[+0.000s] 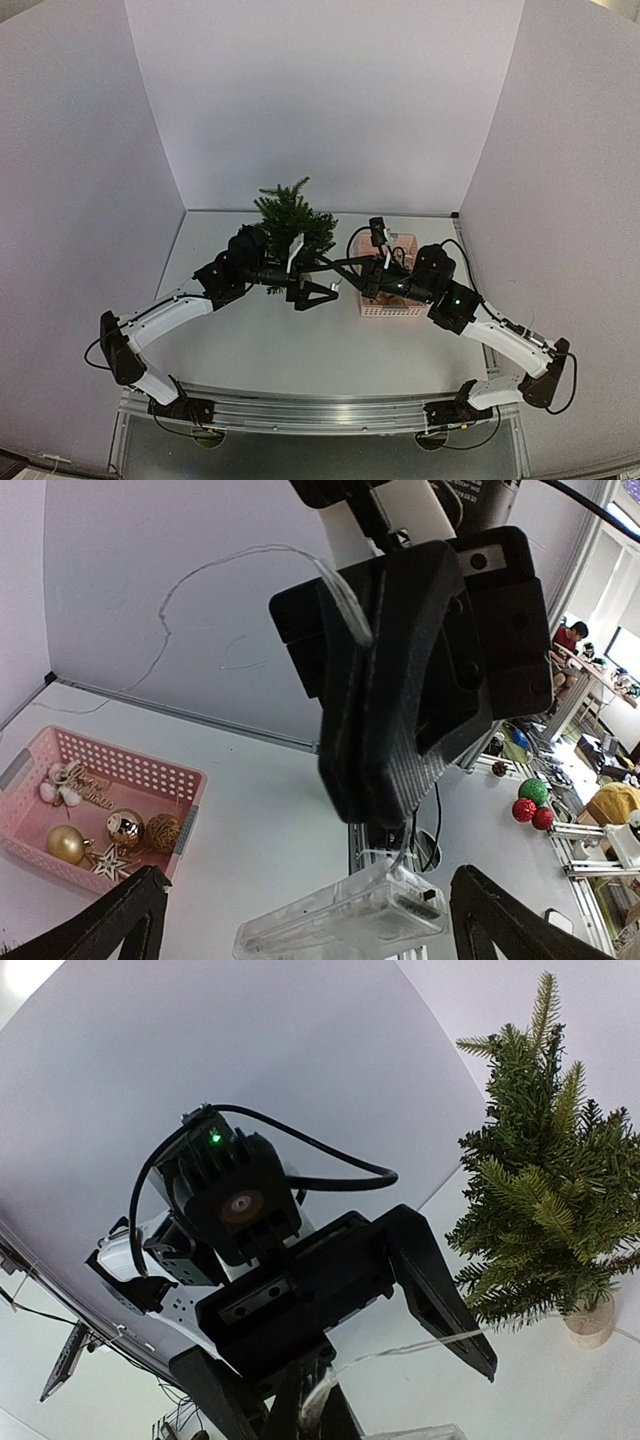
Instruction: Decorate the small christmas tree
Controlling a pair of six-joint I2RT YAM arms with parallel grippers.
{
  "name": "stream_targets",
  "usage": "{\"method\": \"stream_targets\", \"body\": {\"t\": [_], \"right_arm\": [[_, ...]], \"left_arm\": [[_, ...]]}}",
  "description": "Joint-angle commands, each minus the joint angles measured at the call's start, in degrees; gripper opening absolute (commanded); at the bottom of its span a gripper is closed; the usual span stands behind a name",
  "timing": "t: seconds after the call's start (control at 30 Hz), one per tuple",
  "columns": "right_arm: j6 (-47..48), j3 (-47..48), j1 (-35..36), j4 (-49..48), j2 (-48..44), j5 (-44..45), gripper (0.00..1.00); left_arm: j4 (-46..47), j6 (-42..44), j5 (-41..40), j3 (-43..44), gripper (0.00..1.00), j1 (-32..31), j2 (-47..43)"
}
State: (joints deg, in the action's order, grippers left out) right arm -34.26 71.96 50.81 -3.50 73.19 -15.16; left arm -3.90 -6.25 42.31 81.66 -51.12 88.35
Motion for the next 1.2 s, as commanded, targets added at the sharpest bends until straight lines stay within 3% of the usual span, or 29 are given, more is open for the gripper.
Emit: {"method": "stream_targets", "body": {"t": [0.0, 0.2, 0.47, 0.77, 1.17], "right_arm": [[-0.67, 0.01, 0.33, -3.09, 0.81, 0.72, 0.00], [-1.16, -0.61, 0.38, -3.38, 1.71, 0.82, 0.00], [-2.43, -3.58, 0.39, -6.08, 0.86, 0.31, 0.00], [-2.39, -3.66, 0.38, -6.52, 0.73, -0.21, 0.00], [-2.77, -4.82, 0.41, -6.52, 1.08, 0.52, 0.00]], "left_arm": [[3.64, 3.45, 1.45, -1.18, 0.99, -1.71, 0.44], [6.09, 0.75, -3.51, 0.54, 0.89, -2.32, 1.21], [5.61, -0.95, -4.97, 0.95, 0.85, -2.29, -0.12], [4.28, -2.06, -4.72, 1.05, 0.42, -2.28, -0.39], [3.59, -1.69, -5.36, 0.22, 0.05, -2.26, -2.10]]}}
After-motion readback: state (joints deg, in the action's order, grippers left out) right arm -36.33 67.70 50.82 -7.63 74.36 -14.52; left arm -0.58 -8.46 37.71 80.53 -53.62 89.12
